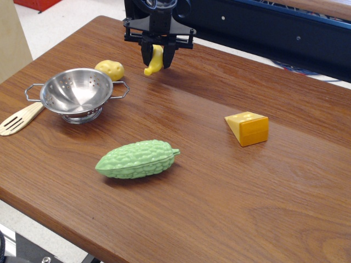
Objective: Take banana out of colander
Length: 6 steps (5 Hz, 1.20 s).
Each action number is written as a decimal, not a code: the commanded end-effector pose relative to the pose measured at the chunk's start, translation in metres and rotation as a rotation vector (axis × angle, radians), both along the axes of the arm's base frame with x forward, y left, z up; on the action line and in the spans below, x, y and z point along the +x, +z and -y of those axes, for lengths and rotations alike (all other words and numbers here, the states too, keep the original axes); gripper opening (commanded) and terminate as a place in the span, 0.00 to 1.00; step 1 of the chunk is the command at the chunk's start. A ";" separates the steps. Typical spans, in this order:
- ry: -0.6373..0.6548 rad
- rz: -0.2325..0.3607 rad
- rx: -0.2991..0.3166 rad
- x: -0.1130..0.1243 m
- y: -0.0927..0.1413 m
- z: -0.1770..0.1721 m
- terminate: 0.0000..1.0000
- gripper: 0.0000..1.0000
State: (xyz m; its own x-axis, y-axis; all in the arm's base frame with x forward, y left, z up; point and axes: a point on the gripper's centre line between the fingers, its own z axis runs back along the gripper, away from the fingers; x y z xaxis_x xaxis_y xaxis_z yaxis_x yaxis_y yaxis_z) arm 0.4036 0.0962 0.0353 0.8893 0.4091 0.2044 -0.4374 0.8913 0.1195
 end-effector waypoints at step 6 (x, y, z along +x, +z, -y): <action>-0.080 0.135 -0.158 -0.012 0.071 0.004 0.00 1.00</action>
